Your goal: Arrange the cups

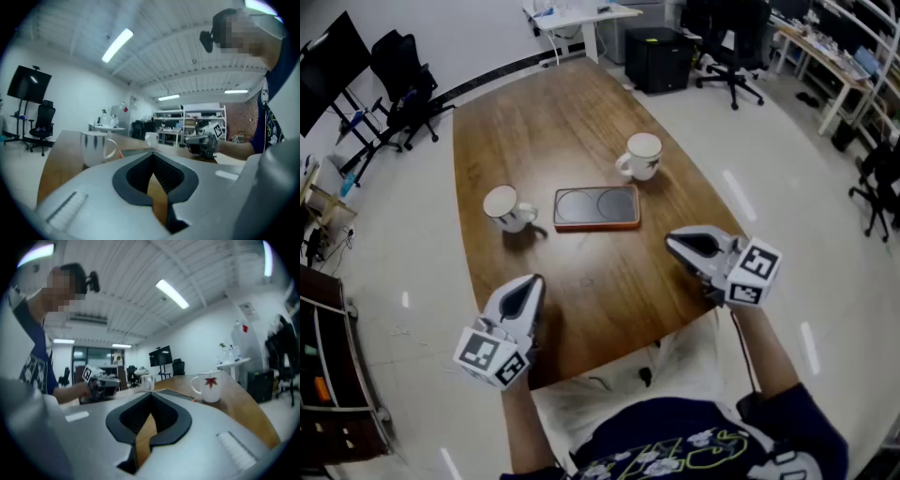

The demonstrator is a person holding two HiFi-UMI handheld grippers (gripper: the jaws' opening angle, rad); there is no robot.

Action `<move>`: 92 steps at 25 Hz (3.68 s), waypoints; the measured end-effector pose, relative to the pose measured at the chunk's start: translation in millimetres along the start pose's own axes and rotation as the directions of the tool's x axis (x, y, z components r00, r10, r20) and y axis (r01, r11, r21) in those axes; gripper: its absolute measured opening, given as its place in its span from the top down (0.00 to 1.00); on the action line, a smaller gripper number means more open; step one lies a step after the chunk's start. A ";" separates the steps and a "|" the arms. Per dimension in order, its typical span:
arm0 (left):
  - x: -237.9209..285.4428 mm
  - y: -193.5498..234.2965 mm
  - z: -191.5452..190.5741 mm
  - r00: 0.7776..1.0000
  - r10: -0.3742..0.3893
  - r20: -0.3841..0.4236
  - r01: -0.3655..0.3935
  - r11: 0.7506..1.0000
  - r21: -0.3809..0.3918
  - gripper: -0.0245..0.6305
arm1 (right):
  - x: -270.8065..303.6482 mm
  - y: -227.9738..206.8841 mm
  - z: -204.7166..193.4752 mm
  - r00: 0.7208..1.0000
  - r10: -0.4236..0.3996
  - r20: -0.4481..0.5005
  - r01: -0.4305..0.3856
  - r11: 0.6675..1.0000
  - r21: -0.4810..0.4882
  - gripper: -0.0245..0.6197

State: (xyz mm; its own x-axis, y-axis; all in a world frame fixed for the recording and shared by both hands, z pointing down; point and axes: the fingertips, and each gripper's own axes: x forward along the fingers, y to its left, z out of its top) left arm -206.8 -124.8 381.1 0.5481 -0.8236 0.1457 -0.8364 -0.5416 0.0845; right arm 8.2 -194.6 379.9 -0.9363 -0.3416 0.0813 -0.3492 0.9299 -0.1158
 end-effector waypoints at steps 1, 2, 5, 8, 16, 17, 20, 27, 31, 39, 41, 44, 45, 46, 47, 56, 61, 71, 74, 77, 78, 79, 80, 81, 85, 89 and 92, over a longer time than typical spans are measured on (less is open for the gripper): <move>6.4 -9.6 -2.8 1.000 -0.010 -0.019 0.010 1.000 0.015 0.96 | 3.0 13.5 1.1 1.000 0.030 0.002 -0.030 0.999 -0.040 0.93; 12.4 -18.6 -5.6 0.999 -0.021 -0.034 0.022 0.999 0.025 0.96 | 5.2 25.1 1.8 0.998 0.057 0.001 -0.057 0.996 -0.068 0.93; 25.2 -33.5 -12.9 0.998 -0.047 -0.043 0.047 0.999 0.018 0.96 | 9.0 34.0 -7.4 0.997 0.060 -0.057 -0.064 0.995 -0.079 0.93; 24.9 -30.1 -17.4 0.999 -0.037 -0.038 0.037 0.999 0.014 0.96 | 17.6 25.5 -19.9 0.995 0.015 -0.095 -0.021 0.998 -0.067 0.94; 23.0 -26.4 -15.7 0.999 -0.028 -0.033 0.029 0.999 0.027 0.96 | 20.8 21.0 -19.5 0.996 -0.019 -0.085 0.014 0.998 -0.054 0.95; 23.2 -26.6 -15.7 0.999 -0.029 -0.033 0.030 0.999 0.027 0.96 | 20.4 20.9 -21.2 0.996 -0.011 -0.090 0.006 0.998 -0.056 0.95; 24.0 -25.6 -17.7 0.999 -0.028 -0.032 0.028 0.999 0.023 0.96 | 23.0 27.0 -21.9 0.994 0.057 -0.090 -0.063 0.996 -0.068 0.95; 21.5 -21.6 -29.7 0.999 0.007 -0.042 -0.006 1.000 0.021 0.96 | 53.9 45.2 26.3 0.919 0.190 -0.345 -0.307 0.895 -0.324 0.96; 19.9 -22.5 -30.8 0.999 0.006 -0.033 -0.005 0.999 0.034 0.96 | 102.9 54.8 53.0 0.739 0.209 -0.640 -0.549 0.737 -0.393 0.84; 38.6 -25.2 -39.4 0.988 0.010 -0.154 -0.013 1.000 -0.024 0.96 | 215.8 51.4 43.2 0.344 0.043 -0.938 -0.853 0.431 -0.293 0.22; 39.5 -26.6 -38.4 0.988 0.006 -0.154 -0.009 1.000 -0.019 0.96 | 239.4 58.9 32.6 0.276 0.038 -0.960 -0.877 0.418 -0.235 0.18; 34.5 -27.0 -31.4 0.995 0.014 -0.100 -0.013 1.000 0.005 0.96 | 271.0 56.0 7.4 0.191 -0.045 -0.981 -0.890 0.414 -0.192 0.17; 32.0 -26.8 -27.1 0.997 0.020 -0.073 -0.019 1.000 0.015 0.96 | 279.4 51.6 -1.5 0.167 -0.083 -0.983 -0.891 0.414 -0.186 0.17; 30.1 -26.1 -23.0 0.998 0.029 -0.051 -0.028 0.999 0.022 0.96 | 287.7 47.0 -8.9 0.151 -0.116 -0.982 -0.891 0.415 -0.186 0.17; 29.1 -24.8 -19.4 0.999 0.039 -0.036 -0.039 0.999 0.025 0.96 | 296.0 43.1 -14.5 0.144 -0.139 -0.980 -0.889 0.416 -0.189 0.16; 29.5 -22.4 -12.3 0.998 0.053 -0.024 -0.053 0.998 0.020 0.96 | 326.5 25.5 -47.4 0.082 -0.224 -0.971 -0.893 0.417 -0.171 0.17; 30.5 -23.5 -24.1 0.998 0.041 -0.042 -0.041 0.999 0.021 0.96 | 320.6 29.3 -52.5 0.027 -0.242 -0.970 -0.909 0.397 -0.124 0.32; 25.7 -16.0 -26.8 0.998 0.048 -0.039 -0.047 0.999 0.023 0.96 | 285.8 33.6 12.5 0.064 -0.138 -0.988 -0.886 0.448 -0.121 0.32; 26.8 -15.2 -26.1 0.998 0.051 -0.040 -0.050 0.998 0.023 0.96 | 238.5 10.8 29.8 0.041 -0.155 -0.987 -0.873 0.476 -0.111 0.32; 26.3 -15.0 -26.4 0.998 0.049 -0.040 -0.048 0.999 0.024 0.96 | 184.5 -14.2 29.1 -0.002 -0.171 -0.985 -0.850 0.519 -0.089 0.32; 25.2 -14.5 -26.6 0.998 0.049 -0.040 -0.048 0.999 0.024 0.96 | 167.7 -21.4 25.3 -0.020 -0.174 -0.985 -0.840 0.537 -0.078 0.32; 23.9 -13.9 -26.8 0.998 0.048 -0.039 -0.047 0.999 0.023 0.96 | 152.7 -28.0 20.4 -0.036 -0.175 -0.984 -0.830 0.553 -0.068 0.32; 22.8 -13.4 -26.6 0.998 0.049 -0.039 -0.048 0.999 0.022 0.96 | 140.0 -34.2 14.9 -0.046 -0.176 -0.983 -0.823 0.565 -0.063 0.32; 22.2 -13.0 -25.8 0.998 0.049 -0.039 -0.048 0.999 0.022 0.96 | 129.8 -40.4 9.6 -0.048 -0.177 -0.983 -0.818 0.572 -0.063 0.32; 22.5 -12.6 -22.4 0.998 0.051 -0.038 -0.050 0.998 0.028 0.96 | 108.0 -54.9 -7.4 -0.025 -0.165 -0.986 -0.806 0.587 -0.078 0.32; 21.5 -13.3 -24.1 0.998 0.050 -0.036 -0.049 0.998 0.030 0.96 | 112.5 -58.6 -21.5 0.014 -0.167 -0.986 -0.806 0.582 -0.110 0.32; 21.1 -14.9 -23.9 0.998 0.048 -0.035 -0.047 0.999 0.027 0.96 | 120.9 -60.9 -25.8 0.039 -0.187 -0.981 -0.807 0.573 -0.142 0.32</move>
State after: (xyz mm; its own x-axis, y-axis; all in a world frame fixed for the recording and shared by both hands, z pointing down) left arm -182.9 -130.1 406.5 0.5063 -0.8424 0.1844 -0.8608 -0.5064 0.0506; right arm -82.8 -289.0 422.4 0.0640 -0.0535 0.9965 0.5610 0.8277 0.0085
